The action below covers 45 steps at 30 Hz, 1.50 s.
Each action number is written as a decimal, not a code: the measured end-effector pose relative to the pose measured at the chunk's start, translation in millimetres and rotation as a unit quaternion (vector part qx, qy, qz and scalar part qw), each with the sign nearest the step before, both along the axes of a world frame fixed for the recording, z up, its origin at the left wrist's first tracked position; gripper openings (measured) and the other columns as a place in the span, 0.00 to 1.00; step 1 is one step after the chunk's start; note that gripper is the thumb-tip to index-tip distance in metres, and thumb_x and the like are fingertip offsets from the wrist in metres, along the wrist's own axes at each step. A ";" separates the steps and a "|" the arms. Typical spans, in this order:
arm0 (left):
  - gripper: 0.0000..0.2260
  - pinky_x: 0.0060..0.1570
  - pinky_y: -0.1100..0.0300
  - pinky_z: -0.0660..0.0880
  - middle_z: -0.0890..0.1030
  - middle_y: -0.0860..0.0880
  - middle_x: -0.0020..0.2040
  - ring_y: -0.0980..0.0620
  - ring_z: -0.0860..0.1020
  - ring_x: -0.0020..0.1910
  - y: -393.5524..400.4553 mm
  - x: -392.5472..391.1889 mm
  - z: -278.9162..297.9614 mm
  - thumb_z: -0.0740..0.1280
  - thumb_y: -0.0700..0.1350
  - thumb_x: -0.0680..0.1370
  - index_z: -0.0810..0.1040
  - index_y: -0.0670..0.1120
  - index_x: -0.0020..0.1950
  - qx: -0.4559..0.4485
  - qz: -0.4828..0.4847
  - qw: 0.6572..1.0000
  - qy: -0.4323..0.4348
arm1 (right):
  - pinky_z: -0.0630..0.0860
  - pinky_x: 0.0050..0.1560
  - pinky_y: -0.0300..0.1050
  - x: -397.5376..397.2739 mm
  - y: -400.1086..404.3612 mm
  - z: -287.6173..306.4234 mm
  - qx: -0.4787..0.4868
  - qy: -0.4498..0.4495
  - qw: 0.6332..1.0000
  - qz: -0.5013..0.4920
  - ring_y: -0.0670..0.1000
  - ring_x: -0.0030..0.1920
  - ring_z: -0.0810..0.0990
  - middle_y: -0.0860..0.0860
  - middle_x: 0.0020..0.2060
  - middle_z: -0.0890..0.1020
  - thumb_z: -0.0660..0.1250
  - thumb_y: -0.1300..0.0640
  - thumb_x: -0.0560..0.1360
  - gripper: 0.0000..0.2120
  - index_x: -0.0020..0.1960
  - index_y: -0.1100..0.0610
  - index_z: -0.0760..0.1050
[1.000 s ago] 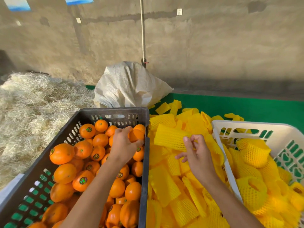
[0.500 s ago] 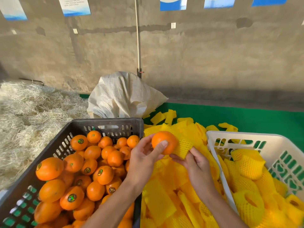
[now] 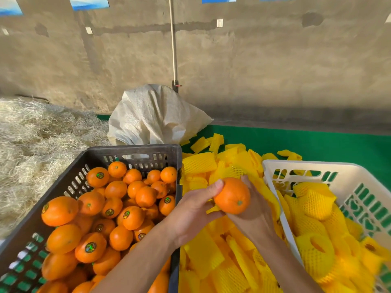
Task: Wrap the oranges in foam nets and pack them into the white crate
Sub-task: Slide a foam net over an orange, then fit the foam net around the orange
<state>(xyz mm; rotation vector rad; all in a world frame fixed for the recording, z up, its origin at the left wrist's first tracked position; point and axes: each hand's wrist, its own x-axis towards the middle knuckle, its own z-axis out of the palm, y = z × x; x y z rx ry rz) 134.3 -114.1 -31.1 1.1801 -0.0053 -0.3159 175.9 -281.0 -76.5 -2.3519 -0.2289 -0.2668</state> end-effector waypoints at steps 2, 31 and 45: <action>0.28 0.63 0.54 0.79 0.82 0.48 0.67 0.49 0.80 0.68 -0.3 -1.6 0.3 0.77 0.62 0.70 0.85 0.45 0.64 0.026 -0.008 1.000 0.002 | 0.77 0.50 0.57 -3.4 -0.8 -0.6 -0.029 -0.009 0.999 0.015 0.65 0.61 0.78 0.58 0.70 0.73 0.80 0.44 0.67 0.46 0.78 0.54 0.63; 0.21 0.54 0.50 0.76 0.83 0.48 0.60 0.45 0.78 0.61 -3.3 5.4 -1.6 0.75 0.67 0.72 0.83 0.56 0.57 -0.020 0.168 0.982 0.081 | 0.76 0.34 0.36 -9.4 6.6 9.3 0.289 -0.044 0.954 0.074 0.47 0.33 0.81 0.50 0.32 0.81 0.63 0.46 0.81 0.06 0.52 0.40 0.78; 0.33 0.48 0.54 0.74 0.76 0.47 0.65 0.47 0.75 0.54 -5.4 9.3 -4.2 0.74 0.65 0.62 0.80 0.53 0.64 0.098 0.087 0.989 0.067 | 0.75 0.29 0.51 -4.4 5.7 -0.3 0.250 -0.013 0.967 0.041 0.51 0.27 0.78 0.53 0.27 0.79 0.63 0.53 0.82 0.07 0.48 0.44 0.77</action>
